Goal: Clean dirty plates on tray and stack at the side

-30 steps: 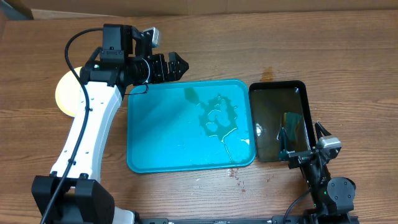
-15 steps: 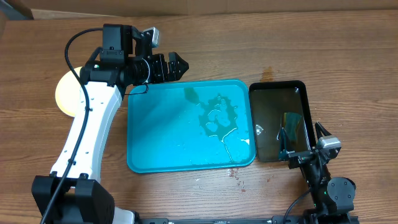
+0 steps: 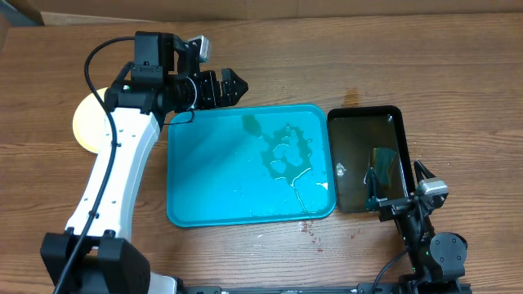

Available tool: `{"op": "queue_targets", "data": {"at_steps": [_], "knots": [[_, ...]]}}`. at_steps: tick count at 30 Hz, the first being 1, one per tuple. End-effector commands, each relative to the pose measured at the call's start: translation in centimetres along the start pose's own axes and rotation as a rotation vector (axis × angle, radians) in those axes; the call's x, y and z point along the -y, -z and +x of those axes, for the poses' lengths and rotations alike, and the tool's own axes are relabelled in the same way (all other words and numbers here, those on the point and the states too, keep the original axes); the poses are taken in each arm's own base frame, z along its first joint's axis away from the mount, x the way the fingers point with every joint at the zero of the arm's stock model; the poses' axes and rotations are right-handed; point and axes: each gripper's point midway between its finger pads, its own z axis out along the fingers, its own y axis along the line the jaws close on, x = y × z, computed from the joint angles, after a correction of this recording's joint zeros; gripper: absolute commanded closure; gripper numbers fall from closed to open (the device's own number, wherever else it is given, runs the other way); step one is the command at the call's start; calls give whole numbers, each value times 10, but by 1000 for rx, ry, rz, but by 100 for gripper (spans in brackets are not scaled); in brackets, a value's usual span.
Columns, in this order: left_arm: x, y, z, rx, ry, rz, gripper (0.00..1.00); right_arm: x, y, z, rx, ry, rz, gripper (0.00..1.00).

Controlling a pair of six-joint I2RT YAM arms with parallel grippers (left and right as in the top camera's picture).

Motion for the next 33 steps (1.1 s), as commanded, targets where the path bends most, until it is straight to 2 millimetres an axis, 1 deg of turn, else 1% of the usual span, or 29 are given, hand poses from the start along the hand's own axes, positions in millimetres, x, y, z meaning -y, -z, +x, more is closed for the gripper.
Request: {"op": "queue_targets", "data": {"at_steps": [1,4,5,6,7,9,11,12,13,15,16,18,19,20,22,26,27,29,30,33], "knots": [[39,47,-11,113,-99,50,0,3,0,2,3,3,15,0],[65,87,-13,209,-160,74,0,3,0,2,3,3,15,0],[72,98,-13,233,-176,80,0,3,0,2,3,3,15,0],[82,116,-12,276,-202,85,0,3,0,2,3,3,15,0],[85,129,-12,316,-217,64,0,3,0,2,3,3,15,0],[83,164,-17,441,-249,-46,0,3,0,2,3,3,15,0],[84,200,-16,553,-261,-125,0,3,0,2,3,3,15,0],[85,217,-13,602,-265,-153,0,3,0,2,3,3,15,0],[86,230,-8,632,-266,-174,0,3,0,2,3,3,15,0],[88,253,11,666,-276,-204,0,3,0,2,3,3,15,0],[87,261,21,672,-285,-226,0,3,0,2,3,3,15,0],[79,269,42,662,-285,-269,0,3,0,2,3,3,15,0],[72,270,55,649,-271,-294,0,3,0,2,3,3,15,0],[60,267,75,622,-254,-323,0,3,0,2,3,3,15,0],[47,258,97,595,-242,-338,0,3,0,2,3,3,15,0],[26,237,128,583,-238,-342,0,3,0,2,3,3,15,0],[21,232,133,595,-242,-339,0,3,0,2,3,3,15,0],[16,227,136,649,-257,-330,0,3,0,2,3,3,15,0],[15,226,133,698,-270,-322,0,3,0,2,3,3,15,0],[17,231,120,877,-316,-292,0,3,0,2,3,3,15,0]]}}
